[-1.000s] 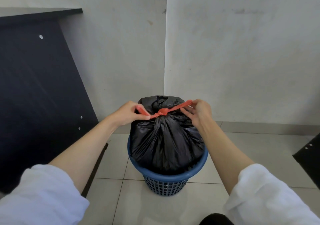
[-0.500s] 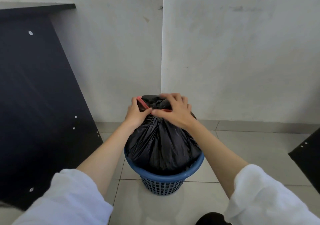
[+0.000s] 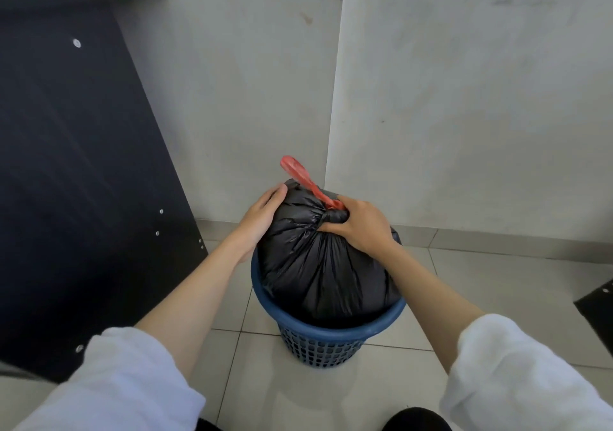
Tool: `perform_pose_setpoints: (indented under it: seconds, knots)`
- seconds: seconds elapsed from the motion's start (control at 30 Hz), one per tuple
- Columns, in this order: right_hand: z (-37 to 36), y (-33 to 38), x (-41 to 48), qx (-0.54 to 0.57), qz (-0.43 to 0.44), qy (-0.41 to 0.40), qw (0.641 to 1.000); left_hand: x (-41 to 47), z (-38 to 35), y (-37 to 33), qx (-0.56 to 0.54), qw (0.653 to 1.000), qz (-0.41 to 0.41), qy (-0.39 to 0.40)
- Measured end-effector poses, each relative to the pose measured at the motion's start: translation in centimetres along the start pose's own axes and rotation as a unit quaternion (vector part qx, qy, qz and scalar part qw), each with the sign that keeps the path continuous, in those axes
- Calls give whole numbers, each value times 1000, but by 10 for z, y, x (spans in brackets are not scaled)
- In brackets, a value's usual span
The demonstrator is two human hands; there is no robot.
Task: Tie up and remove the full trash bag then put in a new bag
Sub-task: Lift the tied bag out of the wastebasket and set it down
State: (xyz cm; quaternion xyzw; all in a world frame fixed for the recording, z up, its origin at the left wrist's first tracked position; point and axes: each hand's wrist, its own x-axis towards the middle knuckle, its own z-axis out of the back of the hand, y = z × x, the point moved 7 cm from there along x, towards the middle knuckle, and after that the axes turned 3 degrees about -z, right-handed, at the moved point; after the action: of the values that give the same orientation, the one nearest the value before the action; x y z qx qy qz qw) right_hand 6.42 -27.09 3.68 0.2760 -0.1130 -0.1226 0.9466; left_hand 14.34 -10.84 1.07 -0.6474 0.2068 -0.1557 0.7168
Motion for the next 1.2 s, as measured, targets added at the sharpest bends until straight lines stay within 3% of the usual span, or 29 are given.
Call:
perform_pose_setpoints:
  seconds: [0.1,0.2,0.27,0.33,0.43,0.6,0.87,1.2]
  knots:
    - [16,-2,2,74,-22,-30,997,-3,2,8,-55,997,8,-46]
    - [29,-13,2,130,-63,-75,987,-14,12,53,70,983,112,-125]
    - [31,-21,-1,168,-88,-103,976,-21,7,87,79,980,155,-98]
    - [28,-30,-6,201,-102,-121,967,-23,-7,100,28,989,123,-76]
    - [23,-39,-10,257,-108,-132,951,-25,-11,96,106,983,67,-137]
    - [26,-52,-9,289,-135,-160,934,-25,-1,96,213,948,91,-216]
    - [26,-54,1,328,-150,-196,912,-19,19,106,246,930,118,-247]
    - [41,-67,-6,446,-172,-213,852,-15,24,110,252,921,141,-260]
